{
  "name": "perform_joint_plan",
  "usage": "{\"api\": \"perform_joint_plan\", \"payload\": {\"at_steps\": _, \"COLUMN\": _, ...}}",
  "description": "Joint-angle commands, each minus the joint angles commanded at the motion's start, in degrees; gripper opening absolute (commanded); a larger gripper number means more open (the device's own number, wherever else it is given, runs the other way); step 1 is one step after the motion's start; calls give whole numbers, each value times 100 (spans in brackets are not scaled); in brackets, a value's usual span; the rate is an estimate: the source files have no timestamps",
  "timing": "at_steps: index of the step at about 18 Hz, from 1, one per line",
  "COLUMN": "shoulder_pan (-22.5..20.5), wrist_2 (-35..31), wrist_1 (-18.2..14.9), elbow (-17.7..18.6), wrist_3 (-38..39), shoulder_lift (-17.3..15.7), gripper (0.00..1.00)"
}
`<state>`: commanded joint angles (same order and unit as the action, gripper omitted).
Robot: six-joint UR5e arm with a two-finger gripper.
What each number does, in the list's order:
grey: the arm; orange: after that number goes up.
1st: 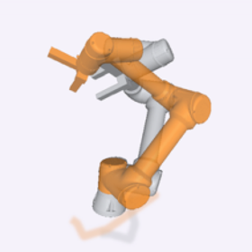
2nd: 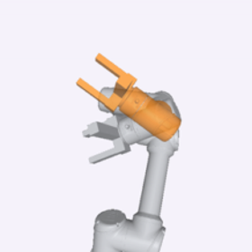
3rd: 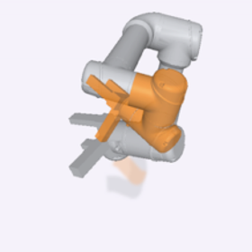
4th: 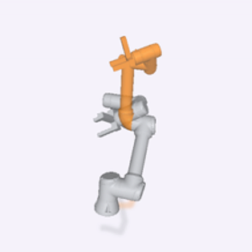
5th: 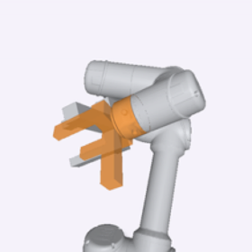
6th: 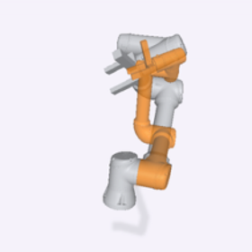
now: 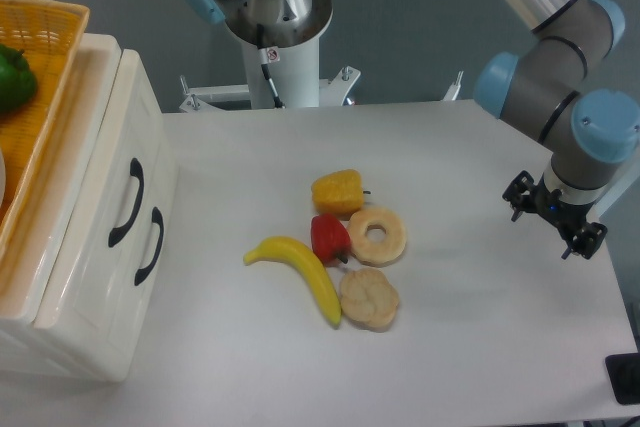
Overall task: Slide open the top white drawer
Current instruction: 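Move the gripper across the table toward the upper drawer's black handle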
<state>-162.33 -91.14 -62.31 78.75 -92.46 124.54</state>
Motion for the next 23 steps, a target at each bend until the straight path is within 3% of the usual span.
{"api": "perform_joint_plan", "payload": {"at_steps": 4, "shoulder_pan": 61, "wrist_2": 0, "wrist_1": 0, "elbow": 52, "wrist_3": 9, "shoulder_lift": -26, "gripper": 100}}
{"api": "perform_joint_plan", "payload": {"at_steps": 10, "shoulder_pan": -17, "wrist_2": 149, "wrist_1": 219, "elbow": 579, "wrist_3": 255, "shoulder_lift": -246, "gripper": 100}}
{"api": "perform_joint_plan", "payload": {"at_steps": 14, "shoulder_pan": -237, "wrist_2": 623, "wrist_1": 237, "elbow": 817, "wrist_3": 264, "shoulder_lift": -439, "gripper": 100}}
{"api": "perform_joint_plan", "payload": {"at_steps": 23, "shoulder_pan": 386, "wrist_2": 580, "wrist_1": 185, "elbow": 975, "wrist_3": 2380, "shoulder_lift": -896, "gripper": 100}}
